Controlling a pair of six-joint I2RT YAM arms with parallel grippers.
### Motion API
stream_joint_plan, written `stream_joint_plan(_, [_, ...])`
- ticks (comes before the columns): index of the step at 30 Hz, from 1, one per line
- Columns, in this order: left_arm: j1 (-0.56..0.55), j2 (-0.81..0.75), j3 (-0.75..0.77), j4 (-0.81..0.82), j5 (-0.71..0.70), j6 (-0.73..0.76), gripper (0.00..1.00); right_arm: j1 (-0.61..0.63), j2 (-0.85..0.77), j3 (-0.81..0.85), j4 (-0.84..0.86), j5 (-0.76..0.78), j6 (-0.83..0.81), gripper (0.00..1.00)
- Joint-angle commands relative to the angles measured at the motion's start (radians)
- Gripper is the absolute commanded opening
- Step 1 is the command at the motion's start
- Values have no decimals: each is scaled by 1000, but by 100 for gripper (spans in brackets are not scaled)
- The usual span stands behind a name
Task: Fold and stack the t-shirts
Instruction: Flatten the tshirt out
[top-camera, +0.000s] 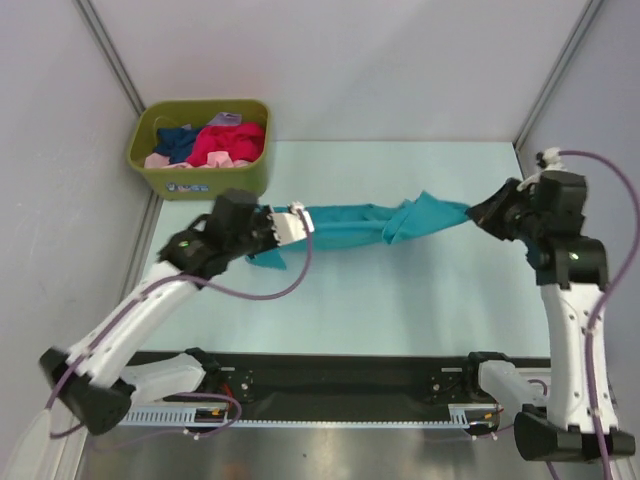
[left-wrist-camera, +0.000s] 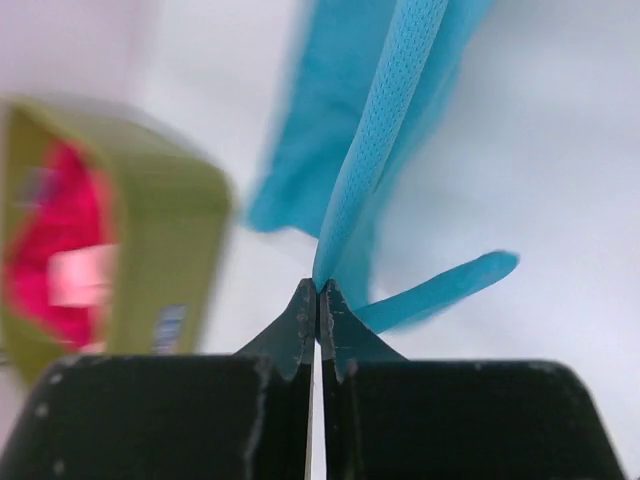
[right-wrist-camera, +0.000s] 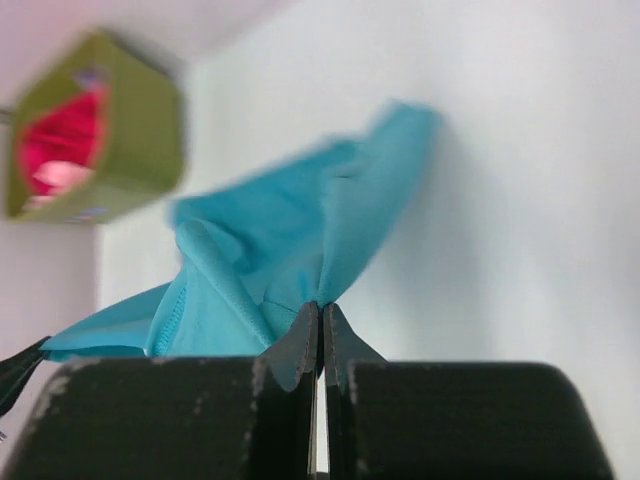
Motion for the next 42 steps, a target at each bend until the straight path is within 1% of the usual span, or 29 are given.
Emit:
stream_joint_plan(1, [3, -141, 169, -379, 97, 112, 0, -7, -73, 173, -134, -101, -17, 0])
stream_joint_plan(2, [3, -164, 195, -452, 107, 118, 0, -7, -78, 252, -147, -125, -13, 0])
stream_joint_plan(5, [3, -223, 312, -551, 130, 109, 0, -7, -92, 354, -207, -176, 3, 0])
stream_joint_plan(6, [3, -238, 353, -557, 117, 98, 0, -7, -95, 394, -220, -182, 10, 0])
stream_joint_plan(9, [3, -252, 350, -509, 83, 80, 0, -7, -104, 380, -213, -207, 20, 0])
stream_joint_plan(12, [9, -183, 317, -398, 31, 71, 0, -7, -60, 337, -117, -193, 18, 0])
stream_joint_plan(14, [31, -116, 320, -302, -3, 84, 0, -7, -16, 285, 20, -178, 24, 0])
stream_joint_plan(15, [70, -32, 350, -268, -2, 97, 0, -7, 53, 271, 78, -181, 27, 0])
stream_joint_plan(16, [94, 18, 378, -239, 0, 97, 0, -7, 89, 249, 211, -185, 26, 0])
stream_joint_plan(17, [145, 73, 414, -184, 0, 92, 0, -8, 139, 247, 277, -181, 47, 0])
stream_joint_plan(18, [172, 192, 518, -164, 0, 68, 0, -8, 241, 259, 398, -178, 61, 0])
stream_joint_plan(19, [198, 252, 584, -148, 0, 52, 0, -8, 308, 305, 454, -178, 72, 0])
stream_joint_plan(20, [241, 367, 722, -118, -1, 25, 0, -8, 371, 349, 497, -179, 101, 0])
stream_joint_plan(21, [255, 421, 793, -102, -6, 18, 0, -10, 505, 398, 563, -182, 111, 0])
stream_joint_plan(22, [267, 475, 864, -93, -15, 18, 0, -11, 569, 456, 580, -185, 124, 0])
stream_joint_plan(23, [281, 571, 1007, -71, -35, 24, 0, -13, 628, 615, 586, -185, 144, 0])
stream_joint_plan(24, [287, 620, 1084, -62, -44, 31, 0, -13, 755, 702, 579, -185, 148, 0])
stream_joint_plan(25, [292, 668, 1161, -54, -58, 31, 0, -16, 811, 810, 564, -184, 151, 0])
stream_joint_plan(26, [299, 751, 1305, -29, -81, 26, 0, -17, 872, 1007, 539, -179, 161, 0])
stream_joint_plan(28, [301, 816, 1418, 13, -103, 29, 0, -31, 1004, 1202, 496, -188, 197, 0])
stream_joint_plan(29, [301, 833, 1448, 66, -107, 44, 0, -40, 1026, 1263, 496, -193, 220, 0])
stream_joint_plan(30, [301, 825, 1435, 103, -113, 52, 0, -49, 1037, 1311, 534, -198, 272, 0])
stream_joint_plan(32, [301, 773, 1342, 201, -113, 87, 0, -83, 999, 1258, 595, -210, 329, 0])
stream_joint_plan(34, [299, 735, 1277, 238, -100, 106, 0, -95, 941, 1102, 669, -204, 354, 0])
stream_joint_plan(37, [299, 681, 1187, 187, -66, 129, 1, -99, 824, 895, 689, -205, 336, 0])
stream_joint_plan(39, [299, 626, 1066, 156, -42, 161, 0, -99, 744, 784, 688, -210, 328, 0])
stream_joint_plan(40, [299, 600, 1009, 153, -8, 176, 0, -99, 714, 671, 686, -216, 323, 0])
stream_joint_plan(41, [299, 551, 893, 147, 8, 216, 0, -99, 688, 602, 682, -213, 314, 0])
stream_joint_plan(42, [298, 531, 839, 142, 18, 231, 2, -99, 631, 542, 665, -210, 311, 0])
